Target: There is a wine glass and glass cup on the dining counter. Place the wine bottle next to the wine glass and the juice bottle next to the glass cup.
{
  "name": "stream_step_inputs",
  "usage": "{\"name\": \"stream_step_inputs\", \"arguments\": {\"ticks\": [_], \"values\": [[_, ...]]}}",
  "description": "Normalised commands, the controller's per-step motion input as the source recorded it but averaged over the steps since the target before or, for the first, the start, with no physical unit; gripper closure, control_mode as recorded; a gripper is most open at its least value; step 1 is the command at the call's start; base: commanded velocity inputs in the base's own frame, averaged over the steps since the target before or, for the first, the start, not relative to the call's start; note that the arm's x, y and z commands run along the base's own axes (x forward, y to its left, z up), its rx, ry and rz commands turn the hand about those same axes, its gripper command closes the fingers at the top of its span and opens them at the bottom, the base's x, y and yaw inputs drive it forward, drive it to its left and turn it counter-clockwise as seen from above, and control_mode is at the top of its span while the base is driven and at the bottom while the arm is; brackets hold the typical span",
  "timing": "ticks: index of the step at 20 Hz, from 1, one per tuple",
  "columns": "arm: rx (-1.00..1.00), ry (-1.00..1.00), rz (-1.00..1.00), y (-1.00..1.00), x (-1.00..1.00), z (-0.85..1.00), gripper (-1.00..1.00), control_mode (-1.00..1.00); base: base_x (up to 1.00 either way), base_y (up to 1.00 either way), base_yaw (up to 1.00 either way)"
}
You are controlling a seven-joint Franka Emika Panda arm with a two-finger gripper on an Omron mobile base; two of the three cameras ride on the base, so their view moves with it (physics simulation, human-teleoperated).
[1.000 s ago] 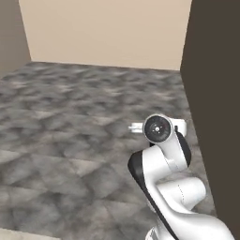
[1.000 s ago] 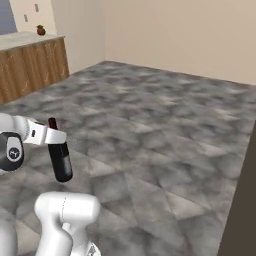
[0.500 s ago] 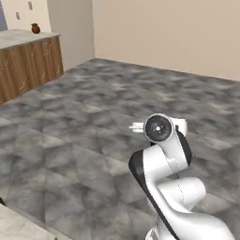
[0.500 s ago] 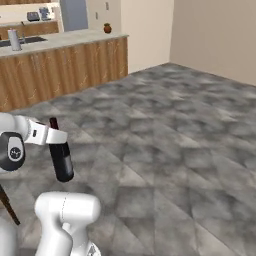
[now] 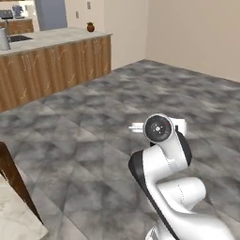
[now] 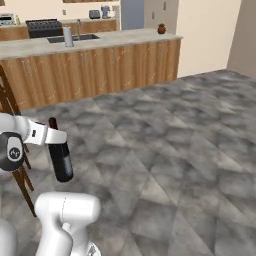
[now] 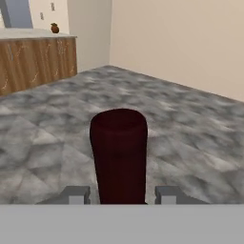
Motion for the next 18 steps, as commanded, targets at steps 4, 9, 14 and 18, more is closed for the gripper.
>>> {"name": "stream_step_inputs", "arguments": {"ticks": [4, 9, 14, 18], "values": [[0.00, 0.00, 0.00, 0.00, 0.00, 0.00, 1.00, 1.00, 0.59, -0.28, 0.31], [0.00, 0.00, 0.00, 0.00, 0.00, 0.00, 1.00, 1.00, 0.62, -0.30, 0.29], [0.00, 0.00, 0.00, 0.00, 0.00, 0.00, 1.00, 1.00, 0.64, -0.30, 0.27], [0.00, 0.00, 0.00, 0.00, 0.00, 0.00, 1.00, 1.00, 0.68, -0.28, 0.24]]}}
